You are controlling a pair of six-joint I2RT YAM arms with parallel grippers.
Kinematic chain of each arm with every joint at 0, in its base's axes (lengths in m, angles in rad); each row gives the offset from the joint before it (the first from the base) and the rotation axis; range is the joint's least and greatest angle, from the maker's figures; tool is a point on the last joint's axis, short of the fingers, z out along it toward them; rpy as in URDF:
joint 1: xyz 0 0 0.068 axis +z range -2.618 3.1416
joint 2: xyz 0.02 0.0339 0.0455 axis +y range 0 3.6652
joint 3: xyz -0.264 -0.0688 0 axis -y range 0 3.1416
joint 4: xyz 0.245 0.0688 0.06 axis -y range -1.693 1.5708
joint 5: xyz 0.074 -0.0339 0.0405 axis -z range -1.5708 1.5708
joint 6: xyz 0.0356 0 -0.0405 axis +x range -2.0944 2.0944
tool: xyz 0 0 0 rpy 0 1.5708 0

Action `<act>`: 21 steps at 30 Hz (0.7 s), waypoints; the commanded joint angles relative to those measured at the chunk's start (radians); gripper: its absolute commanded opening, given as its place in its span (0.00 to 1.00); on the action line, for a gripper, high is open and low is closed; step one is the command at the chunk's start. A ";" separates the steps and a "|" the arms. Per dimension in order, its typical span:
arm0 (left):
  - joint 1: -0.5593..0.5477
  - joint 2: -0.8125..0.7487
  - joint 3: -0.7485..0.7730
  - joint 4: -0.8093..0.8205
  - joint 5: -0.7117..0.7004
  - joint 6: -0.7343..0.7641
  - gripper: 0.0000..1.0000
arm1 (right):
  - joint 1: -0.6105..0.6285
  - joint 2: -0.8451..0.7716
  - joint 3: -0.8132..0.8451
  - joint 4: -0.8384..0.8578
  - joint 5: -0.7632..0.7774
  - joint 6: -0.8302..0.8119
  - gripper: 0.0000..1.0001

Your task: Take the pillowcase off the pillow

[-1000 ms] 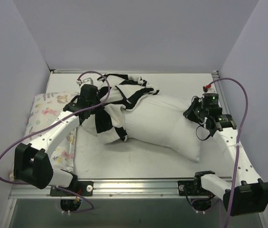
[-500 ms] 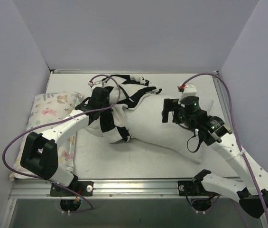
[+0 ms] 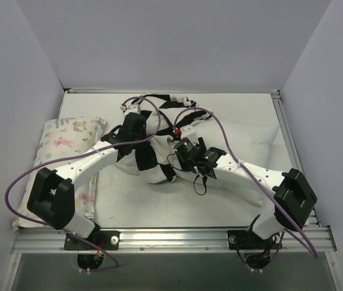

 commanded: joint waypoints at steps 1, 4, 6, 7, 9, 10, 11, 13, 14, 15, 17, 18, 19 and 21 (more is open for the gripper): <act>-0.006 -0.006 0.025 -0.065 0.033 0.012 0.00 | -0.069 0.004 -0.015 -0.021 0.068 0.056 0.48; 0.030 -0.012 0.040 -0.082 0.020 0.017 0.00 | -0.106 -0.068 -0.014 -0.066 0.084 0.070 0.00; 0.064 -0.027 0.037 -0.088 0.028 0.017 0.00 | -0.149 -0.114 -0.011 -0.115 0.091 0.073 0.00; 0.114 -0.034 0.034 -0.090 0.048 0.012 0.00 | -0.166 -0.165 -0.005 -0.133 0.087 0.073 0.00; 0.173 -0.053 0.023 -0.087 0.068 0.009 0.00 | -0.219 -0.244 -0.003 -0.182 0.085 0.079 0.00; 0.226 -0.058 0.023 -0.085 0.077 0.011 0.00 | -0.241 -0.269 -0.003 -0.193 0.056 0.079 0.00; 0.257 -0.064 0.025 -0.087 0.083 0.014 0.00 | -0.282 -0.294 -0.003 -0.212 0.039 0.076 0.00; 0.307 -0.060 0.035 -0.088 0.106 0.020 0.00 | -0.314 -0.346 0.001 -0.230 0.018 0.076 0.00; 0.346 -0.051 0.045 -0.090 0.131 0.024 0.00 | -0.346 -0.358 0.008 -0.245 0.003 0.076 0.00; 0.360 -0.046 0.066 -0.095 0.135 0.029 0.00 | -0.353 -0.378 0.012 -0.250 -0.013 0.075 0.00; 0.374 -0.026 0.094 -0.108 0.141 0.043 0.00 | -0.362 -0.388 0.027 -0.259 -0.046 0.072 0.00; 0.373 -0.018 0.106 -0.113 0.151 0.049 0.00 | -0.362 -0.395 0.035 -0.261 -0.057 0.073 0.00; 0.373 -0.011 0.130 -0.119 0.161 0.055 0.00 | -0.362 -0.398 0.041 -0.264 -0.070 0.073 0.00; 0.359 0.005 0.146 -0.121 0.232 0.063 0.00 | -0.362 -0.400 0.070 -0.264 -0.114 0.079 0.00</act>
